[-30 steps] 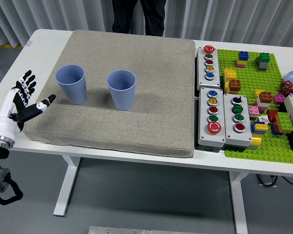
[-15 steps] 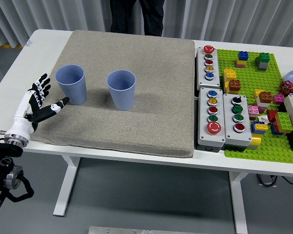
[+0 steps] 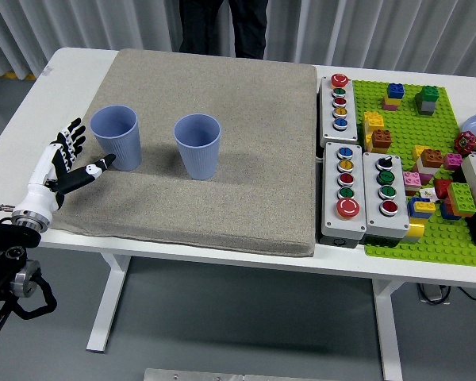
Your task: Pick cup pour cup place
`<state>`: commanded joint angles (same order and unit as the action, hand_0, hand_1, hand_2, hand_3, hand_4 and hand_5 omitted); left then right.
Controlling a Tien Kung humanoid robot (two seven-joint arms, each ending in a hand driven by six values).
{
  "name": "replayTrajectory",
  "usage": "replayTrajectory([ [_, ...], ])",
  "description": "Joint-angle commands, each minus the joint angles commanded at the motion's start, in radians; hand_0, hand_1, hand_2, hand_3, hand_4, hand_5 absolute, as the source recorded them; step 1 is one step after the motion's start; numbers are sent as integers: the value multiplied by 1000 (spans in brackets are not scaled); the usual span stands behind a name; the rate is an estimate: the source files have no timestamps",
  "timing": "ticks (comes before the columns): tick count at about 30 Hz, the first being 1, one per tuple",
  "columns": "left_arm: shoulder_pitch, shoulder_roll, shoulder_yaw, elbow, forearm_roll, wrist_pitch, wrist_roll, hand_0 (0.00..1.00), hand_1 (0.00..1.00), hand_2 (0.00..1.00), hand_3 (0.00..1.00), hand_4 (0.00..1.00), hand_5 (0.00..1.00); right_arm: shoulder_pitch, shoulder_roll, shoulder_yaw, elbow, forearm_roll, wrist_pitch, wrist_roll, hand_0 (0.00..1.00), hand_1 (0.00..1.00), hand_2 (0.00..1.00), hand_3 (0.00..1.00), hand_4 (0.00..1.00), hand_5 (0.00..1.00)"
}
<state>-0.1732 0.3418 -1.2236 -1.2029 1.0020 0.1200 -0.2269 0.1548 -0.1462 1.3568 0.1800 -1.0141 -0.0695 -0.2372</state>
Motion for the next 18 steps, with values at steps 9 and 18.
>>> replayTrajectory([
  [9,-39,-17,26,24,0,4,1,998,998,998,998,907,188,5,0,-5,0,8,-1,2,718,675,676,642,221,509],
  [18,-65,-20,40,30,-11,5,-1,998,998,998,998,909,196,12,0,-12,0,19,-2,4,718,676,676,642,221,509],
])
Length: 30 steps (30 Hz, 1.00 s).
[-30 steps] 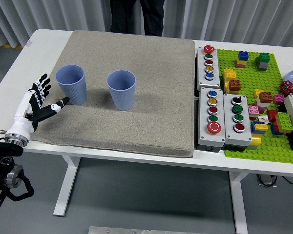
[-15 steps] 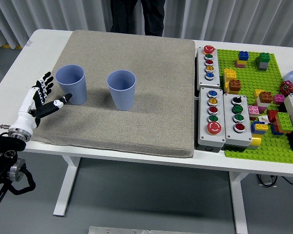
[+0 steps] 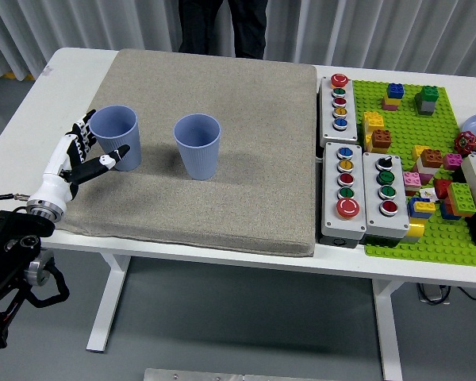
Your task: Pick cup pour cup place
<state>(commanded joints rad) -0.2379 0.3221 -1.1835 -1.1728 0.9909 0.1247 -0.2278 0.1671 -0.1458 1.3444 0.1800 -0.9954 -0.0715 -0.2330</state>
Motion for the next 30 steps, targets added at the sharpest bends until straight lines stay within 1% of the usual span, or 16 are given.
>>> replayTrajectory([
  [1,-2,0,0,3,-1,0,0,998,998,998,998,917,211,1,0,-1,0,0,0,0,718,675,676,642,219,513],
  [10,-16,-10,12,23,-5,2,-2,998,998,998,998,918,216,6,1,-3,0,2,1,0,719,676,676,642,217,509],
  [16,-24,-10,22,46,-16,2,-4,998,998,998,998,920,228,7,1,-10,0,10,1,2,719,676,676,641,215,510],
  [25,-23,-19,41,74,-19,4,-8,998,998,998,998,923,243,6,2,-13,0,12,1,2,719,676,676,640,208,511],
  [30,-28,-19,50,91,-29,6,-12,998,998,998,998,923,243,7,1,-11,0,9,3,0,719,676,676,640,208,511],
])
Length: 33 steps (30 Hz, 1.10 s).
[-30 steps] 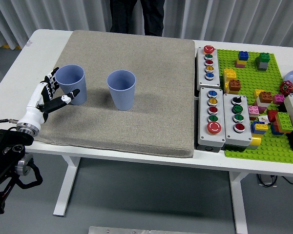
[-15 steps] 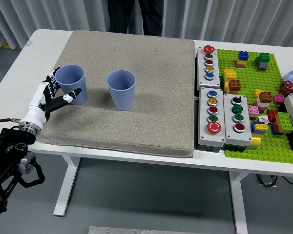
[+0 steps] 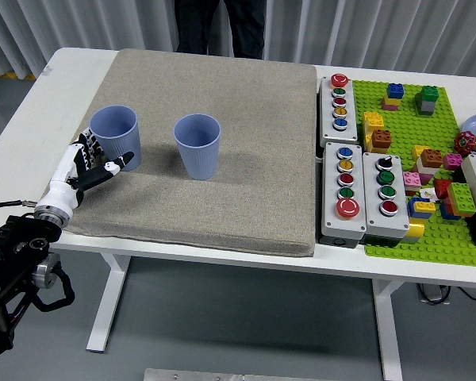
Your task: Pick cup pour cup place
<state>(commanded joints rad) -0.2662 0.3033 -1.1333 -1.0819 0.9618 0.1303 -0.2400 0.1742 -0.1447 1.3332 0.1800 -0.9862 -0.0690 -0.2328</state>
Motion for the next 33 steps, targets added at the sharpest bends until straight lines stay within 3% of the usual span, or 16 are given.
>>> replayTrajectory([
  [33,-68,7,60,70,-47,4,-8,998,998,998,998,918,274,-8,0,-2,0,13,0,-1,719,677,674,637,196,514],
])
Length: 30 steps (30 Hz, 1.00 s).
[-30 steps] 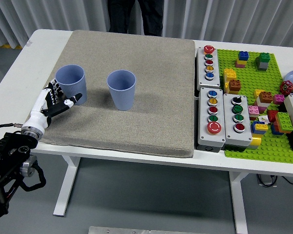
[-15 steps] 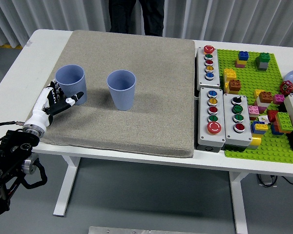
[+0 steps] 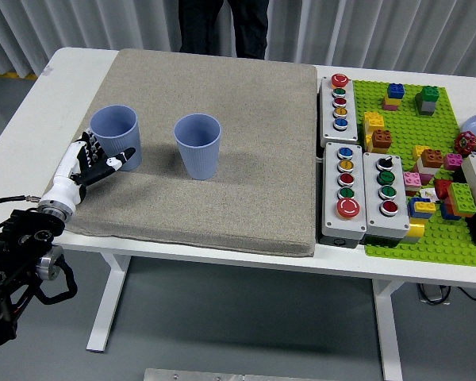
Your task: Pick cup pour cup place
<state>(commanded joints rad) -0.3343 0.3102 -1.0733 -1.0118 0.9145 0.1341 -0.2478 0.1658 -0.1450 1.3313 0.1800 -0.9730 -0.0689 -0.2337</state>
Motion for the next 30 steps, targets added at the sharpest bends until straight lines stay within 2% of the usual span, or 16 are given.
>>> replayTrajectory([
  [16,-34,-10,22,44,-20,0,-3,998,998,998,998,918,288,6,0,-2,0,-2,2,0,718,677,675,636,196,520],
  [30,-56,-17,34,43,2,11,2,998,990,998,998,914,295,14,-1,-6,0,4,2,1,719,677,675,637,199,528],
])
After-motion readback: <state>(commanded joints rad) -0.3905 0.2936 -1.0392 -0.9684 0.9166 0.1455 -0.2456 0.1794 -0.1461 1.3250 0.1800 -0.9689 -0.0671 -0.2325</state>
